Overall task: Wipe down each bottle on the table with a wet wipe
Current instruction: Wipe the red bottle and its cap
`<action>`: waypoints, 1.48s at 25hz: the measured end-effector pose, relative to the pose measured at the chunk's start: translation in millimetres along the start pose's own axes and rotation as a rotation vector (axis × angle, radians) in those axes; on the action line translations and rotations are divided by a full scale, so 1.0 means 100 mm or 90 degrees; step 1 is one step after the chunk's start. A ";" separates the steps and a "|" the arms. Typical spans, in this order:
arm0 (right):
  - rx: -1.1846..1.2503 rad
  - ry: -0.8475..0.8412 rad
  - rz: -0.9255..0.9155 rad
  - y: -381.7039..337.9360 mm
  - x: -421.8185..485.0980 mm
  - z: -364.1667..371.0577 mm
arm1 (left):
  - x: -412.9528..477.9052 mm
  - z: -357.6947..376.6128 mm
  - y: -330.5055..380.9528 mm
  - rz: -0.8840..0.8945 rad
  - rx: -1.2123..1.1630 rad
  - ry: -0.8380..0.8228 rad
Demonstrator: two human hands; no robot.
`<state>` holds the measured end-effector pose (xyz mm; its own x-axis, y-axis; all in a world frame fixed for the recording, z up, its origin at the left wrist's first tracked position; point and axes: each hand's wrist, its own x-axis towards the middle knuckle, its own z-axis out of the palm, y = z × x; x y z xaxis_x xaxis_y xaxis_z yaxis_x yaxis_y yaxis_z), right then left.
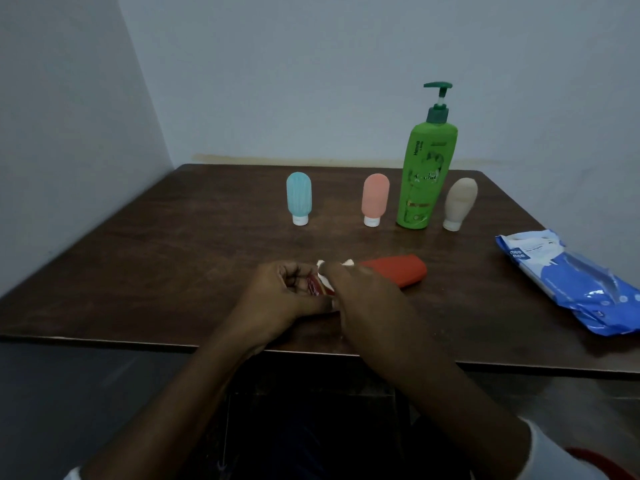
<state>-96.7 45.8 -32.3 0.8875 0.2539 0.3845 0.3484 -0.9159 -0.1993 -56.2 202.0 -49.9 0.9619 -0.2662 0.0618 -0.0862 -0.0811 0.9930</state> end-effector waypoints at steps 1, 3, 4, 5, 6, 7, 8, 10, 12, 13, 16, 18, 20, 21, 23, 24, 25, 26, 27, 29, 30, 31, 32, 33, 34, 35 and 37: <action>-0.011 0.036 -0.027 -0.01 -0.16 -0.01 | 0.00 0.00 -0.01 0.002 0.001 -0.002; -0.053 0.102 -0.072 0.05 -0.33 0.04 | 0.02 -0.02 -0.03 0.012 0.028 0.010; -0.055 0.094 -0.074 0.07 -0.33 0.06 | 0.02 -0.03 -0.04 0.015 0.040 0.012; -0.033 0.067 -0.056 0.07 -0.29 0.06 | 0.02 -0.03 -0.03 0.014 0.043 0.010; -0.002 0.040 -0.030 0.07 -0.20 0.02 | 0.02 -0.03 -0.02 0.013 0.045 0.003; 0.015 0.011 0.000 0.07 -0.09 0.01 | 0.01 -0.03 -0.01 0.020 0.052 -0.008; 0.016 0.005 0.017 0.07 0.01 0.01 | 0.00 -0.03 -0.01 0.030 0.062 -0.019; 0.009 0.018 0.012 0.08 0.13 0.05 | -0.02 -0.02 -0.01 0.049 0.076 -0.018; 0.022 0.034 -0.032 0.12 0.10 0.08 | -0.02 -0.03 -0.02 0.055 0.087 -0.003; 0.041 0.041 -0.052 0.16 0.03 0.10 | -0.03 -0.02 -0.04 0.056 0.098 0.000; 0.103 0.084 -0.024 0.39 -0.16 -0.01 | -0.06 0.00 -0.03 0.080 0.158 0.034; 0.118 0.073 0.023 0.54 -0.17 -0.17 | -0.08 0.06 0.02 0.102 0.186 0.071; 0.143 0.092 0.060 0.66 -0.11 -0.32 | -0.07 0.14 0.17 0.151 0.249 0.099; 0.172 0.120 0.086 0.69 -0.06 -0.40 | -0.05 0.19 0.28 0.187 0.296 0.121; 0.299 0.191 0.127 0.73 0.00 -0.57 | 0.07 0.30 0.52 0.275 0.375 0.177; 0.380 0.210 0.140 0.74 0.01 -0.64 | 0.15 0.36 0.66 0.311 0.396 0.202; 0.453 0.220 0.149 0.74 0.03 -0.71 | 0.25 0.42 0.77 0.340 0.411 0.222; 0.506 0.230 0.155 0.75 0.04 -0.74 | 0.35 0.48 0.86 0.364 0.424 0.239; 0.531 0.248 0.161 0.76 0.06 -0.76 | 0.44 0.54 0.93 0.375 0.436 0.248; 0.547 0.288 0.184 0.80 0.09 -0.78 | 0.59 0.63 0.95 0.354 0.436 0.236; 0.559 0.304 0.197 0.82 0.10 -0.78 | 0.64 0.66 0.91 0.340 0.420 0.224; 0.572 0.319 0.208 0.84 0.11 -0.79 | 0.68 0.68 0.85 0.330 0.395 0.217; 0.585 0.333 0.216 0.85 0.12 -0.81 | 0.71 0.69 0.77 0.318 0.358 0.211; 0.593 0.349 0.219 0.86 0.12 -0.83 | 0.73 0.69 0.70 0.299 0.303 0.203; 0.579 0.368 0.218 0.89 0.14 -0.85 | 0.74 0.68 0.64 0.274 0.235 0.188; 0.545 0.385 0.214 0.92 0.17 -0.85 | 0.75 0.66 0.59 0.245 0.163 0.165; 0.435 0.406 0.196 0.97 0.25 -0.84 | 0.74 0.65 0.56 0.194 0.081 0.111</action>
<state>-66.5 -62.6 33.9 0.7100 -0.3653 0.6021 0.4065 -0.4856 -0.7739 -6.9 115.4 3.8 0.9159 -0.1292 0.3800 -0.3965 -0.1447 0.9065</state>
